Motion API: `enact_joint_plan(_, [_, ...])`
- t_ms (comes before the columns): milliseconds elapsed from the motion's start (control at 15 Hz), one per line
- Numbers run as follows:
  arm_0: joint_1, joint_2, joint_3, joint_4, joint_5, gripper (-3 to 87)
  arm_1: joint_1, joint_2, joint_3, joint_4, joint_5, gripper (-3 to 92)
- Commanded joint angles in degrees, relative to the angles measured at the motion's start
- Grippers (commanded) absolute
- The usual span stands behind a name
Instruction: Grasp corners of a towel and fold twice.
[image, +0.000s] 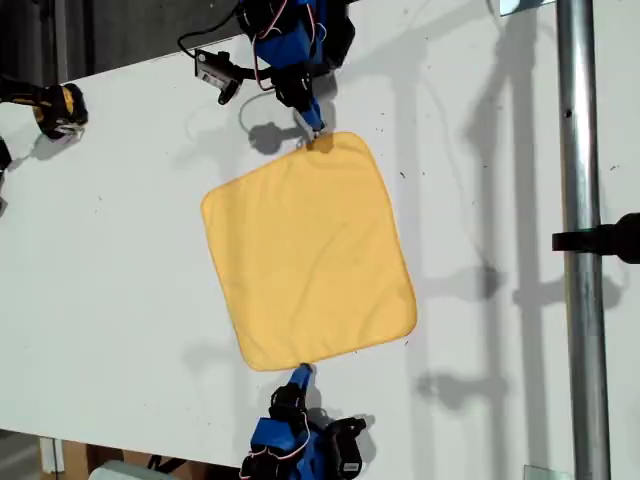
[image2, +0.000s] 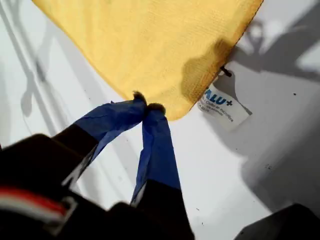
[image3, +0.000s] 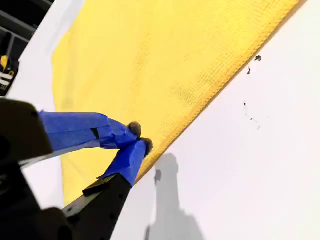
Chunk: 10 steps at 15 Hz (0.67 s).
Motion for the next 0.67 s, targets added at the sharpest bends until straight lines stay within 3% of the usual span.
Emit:
enact_joint_plan(0, [-0.62,0.26,-0.09,0.09,-0.53,-0.7,-1.67,0.26,-3.69,-1.67,0.09,-0.1])
enact_joint_plan(200, [-0.62,0.26,-0.18,0.09,-0.44,-0.7,-4.31,-4.13,-16.08,1.05,-1.23,-0.1])
enact_joint_plan(600, [-0.79,0.26,-0.18,-0.09,-0.26,-0.7,-9.14,-34.80,-43.95,6.15,-7.12,-0.1])
